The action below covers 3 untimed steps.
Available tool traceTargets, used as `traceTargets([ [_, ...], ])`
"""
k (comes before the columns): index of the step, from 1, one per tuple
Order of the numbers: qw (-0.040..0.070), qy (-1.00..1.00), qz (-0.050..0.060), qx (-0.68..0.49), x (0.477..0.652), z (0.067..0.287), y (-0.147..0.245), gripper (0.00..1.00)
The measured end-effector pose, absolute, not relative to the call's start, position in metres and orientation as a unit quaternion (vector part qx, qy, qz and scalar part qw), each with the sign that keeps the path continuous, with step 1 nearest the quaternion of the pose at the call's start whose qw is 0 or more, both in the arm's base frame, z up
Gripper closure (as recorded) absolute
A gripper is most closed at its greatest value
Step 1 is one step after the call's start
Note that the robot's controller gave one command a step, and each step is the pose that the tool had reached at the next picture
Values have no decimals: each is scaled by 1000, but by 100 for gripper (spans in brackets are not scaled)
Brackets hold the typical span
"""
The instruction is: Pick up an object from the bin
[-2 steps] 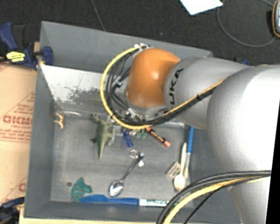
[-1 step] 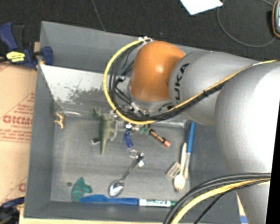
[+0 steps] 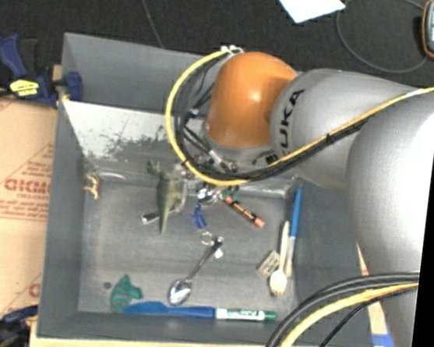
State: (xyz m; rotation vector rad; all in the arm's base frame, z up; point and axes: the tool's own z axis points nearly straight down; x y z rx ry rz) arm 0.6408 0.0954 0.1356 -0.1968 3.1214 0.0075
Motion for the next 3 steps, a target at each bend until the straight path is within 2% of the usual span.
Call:
traceTargets([
  [2,11,998,3,-62,643,167,95,100],
  [3,12,998,3,-62,643,168,95,100],
])
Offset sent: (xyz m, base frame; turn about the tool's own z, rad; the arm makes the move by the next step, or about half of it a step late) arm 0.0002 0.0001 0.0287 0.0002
